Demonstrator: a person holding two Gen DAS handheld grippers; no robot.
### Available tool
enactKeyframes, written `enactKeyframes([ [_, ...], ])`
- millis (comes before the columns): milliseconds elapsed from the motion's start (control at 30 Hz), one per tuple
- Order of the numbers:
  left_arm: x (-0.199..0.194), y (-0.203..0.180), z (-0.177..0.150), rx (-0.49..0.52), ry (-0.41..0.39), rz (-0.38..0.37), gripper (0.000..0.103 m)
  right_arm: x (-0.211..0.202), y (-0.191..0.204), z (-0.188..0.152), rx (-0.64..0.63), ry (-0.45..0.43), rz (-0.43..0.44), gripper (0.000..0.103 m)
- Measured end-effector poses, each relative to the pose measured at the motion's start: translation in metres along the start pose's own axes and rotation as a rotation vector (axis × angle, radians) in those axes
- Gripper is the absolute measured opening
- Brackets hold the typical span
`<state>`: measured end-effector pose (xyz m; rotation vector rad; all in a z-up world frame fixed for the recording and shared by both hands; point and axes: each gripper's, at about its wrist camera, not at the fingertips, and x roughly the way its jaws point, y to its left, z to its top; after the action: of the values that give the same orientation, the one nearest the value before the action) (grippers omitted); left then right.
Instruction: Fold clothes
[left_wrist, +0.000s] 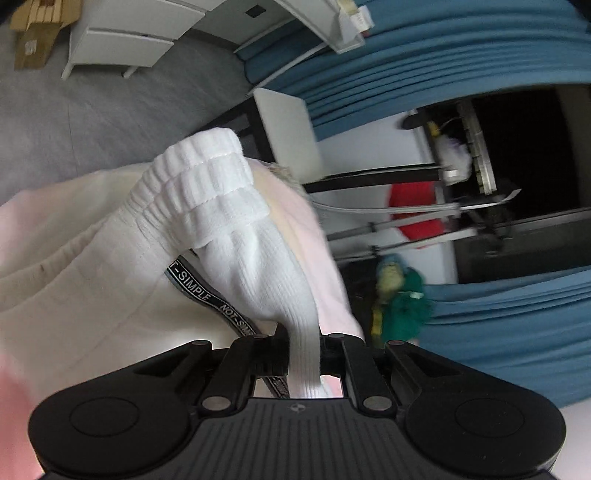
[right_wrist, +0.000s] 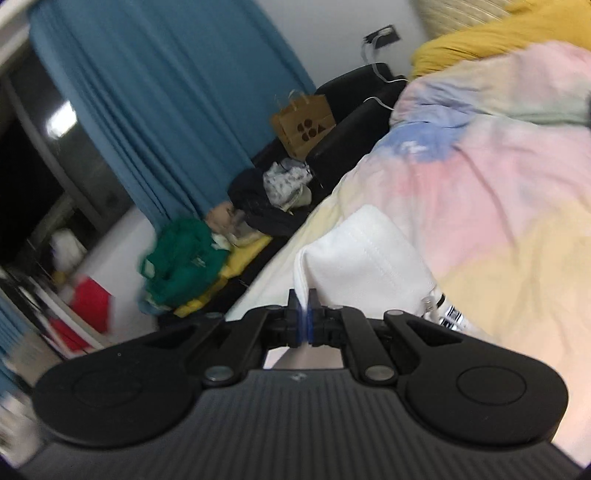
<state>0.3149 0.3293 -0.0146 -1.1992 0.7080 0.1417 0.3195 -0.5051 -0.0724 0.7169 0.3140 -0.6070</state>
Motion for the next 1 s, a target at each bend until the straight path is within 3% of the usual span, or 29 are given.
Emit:
enactKeyframes([
  [167,0.101,0.012,0.013,0.024,0.020,0.137,0.010,0.098,0.014,-0.045,-0.093,0.060,-0.111,0.006],
  [233,0.118,0.016,0.017,0.036,0.018,0.142,0.011,0.116,0.009,-0.061,-0.108,0.071,-0.131,0.006],
  [333,0.121,0.012,0.020,0.082,0.030,0.136,0.017,0.125,-0.003,-0.071,-0.041,0.095,-0.080,0.008],
  [367,0.121,0.011,0.020,0.099,0.037,0.128,0.021,0.122,-0.008,-0.069,-0.021,0.103,-0.044,0.009],
  [433,0.111,0.009,0.020,0.131,0.046,0.090,0.052,0.107,-0.018,-0.065,0.015,0.114,0.020,0.013],
  [467,0.102,0.007,0.018,0.141,0.038,0.077,0.060,0.097,-0.023,-0.063,0.030,0.117,0.047,0.020],
  [500,0.091,0.005,0.015,0.156,0.030,0.059,0.069,0.086,-0.028,-0.061,0.044,0.121,0.073,0.035],
  [533,0.078,0.001,0.010,0.176,0.021,0.033,0.072,0.075,-0.034,-0.059,0.059,0.124,0.100,0.044],
  [567,0.065,-0.001,0.004,0.195,0.018,0.011,0.073,0.064,-0.039,-0.057,0.074,0.127,0.126,0.055],
  [600,0.054,0.001,-0.004,0.198,0.025,-0.002,0.073,0.050,-0.043,-0.057,0.078,0.109,0.144,0.058],
  [700,0.029,0.030,-0.031,0.132,0.061,-0.014,0.083,0.003,-0.064,-0.058,0.111,0.065,0.181,0.058],
  [767,0.013,0.049,-0.049,0.087,0.085,-0.021,0.083,-0.026,-0.083,-0.064,0.161,0.071,0.201,0.058],
  [900,-0.020,0.087,-0.085,-0.002,0.132,-0.037,0.083,-0.059,-0.131,-0.090,0.320,0.149,0.157,0.058],
  [1000,-0.040,0.112,-0.108,-0.061,0.157,-0.047,0.083,-0.059,-0.161,-0.111,0.458,0.282,0.132,0.058],
])
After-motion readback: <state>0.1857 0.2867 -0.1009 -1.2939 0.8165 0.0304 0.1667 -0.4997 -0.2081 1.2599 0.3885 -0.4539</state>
